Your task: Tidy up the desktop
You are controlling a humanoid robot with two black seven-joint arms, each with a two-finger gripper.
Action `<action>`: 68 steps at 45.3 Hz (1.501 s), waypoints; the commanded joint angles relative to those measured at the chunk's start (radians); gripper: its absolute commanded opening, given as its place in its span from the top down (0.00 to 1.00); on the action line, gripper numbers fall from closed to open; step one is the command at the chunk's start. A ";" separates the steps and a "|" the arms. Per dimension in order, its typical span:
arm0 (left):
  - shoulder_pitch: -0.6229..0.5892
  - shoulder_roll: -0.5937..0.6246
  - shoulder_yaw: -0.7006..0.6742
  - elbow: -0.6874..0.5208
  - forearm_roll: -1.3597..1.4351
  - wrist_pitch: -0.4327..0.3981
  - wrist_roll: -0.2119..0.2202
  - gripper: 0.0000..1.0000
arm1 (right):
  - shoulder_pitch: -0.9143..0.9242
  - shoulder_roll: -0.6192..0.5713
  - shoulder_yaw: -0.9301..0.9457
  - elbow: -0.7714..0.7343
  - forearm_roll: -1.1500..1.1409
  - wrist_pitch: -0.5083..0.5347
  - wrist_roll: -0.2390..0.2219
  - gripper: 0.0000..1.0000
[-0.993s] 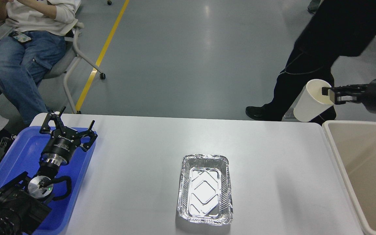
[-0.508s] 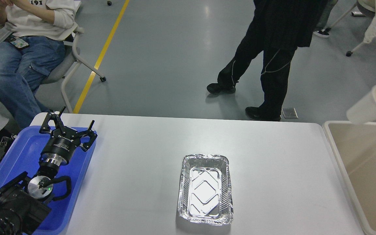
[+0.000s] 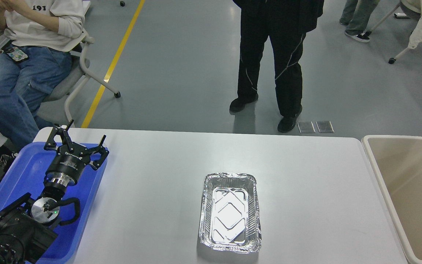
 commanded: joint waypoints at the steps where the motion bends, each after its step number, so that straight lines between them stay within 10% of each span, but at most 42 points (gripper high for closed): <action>1: 0.000 0.001 0.000 0.000 0.000 0.000 0.000 0.00 | -0.107 0.081 0.009 -0.112 0.236 -0.004 0.001 1.00; 33: 0.000 0.001 0.000 0.000 0.000 0.000 0.000 0.00 | -0.357 0.524 0.264 -0.725 0.355 0.012 -0.013 1.00; 68: 0.000 0.001 0.000 0.000 0.000 0.000 0.000 0.00 | -0.357 0.622 0.294 -0.744 0.355 -0.051 -0.014 1.00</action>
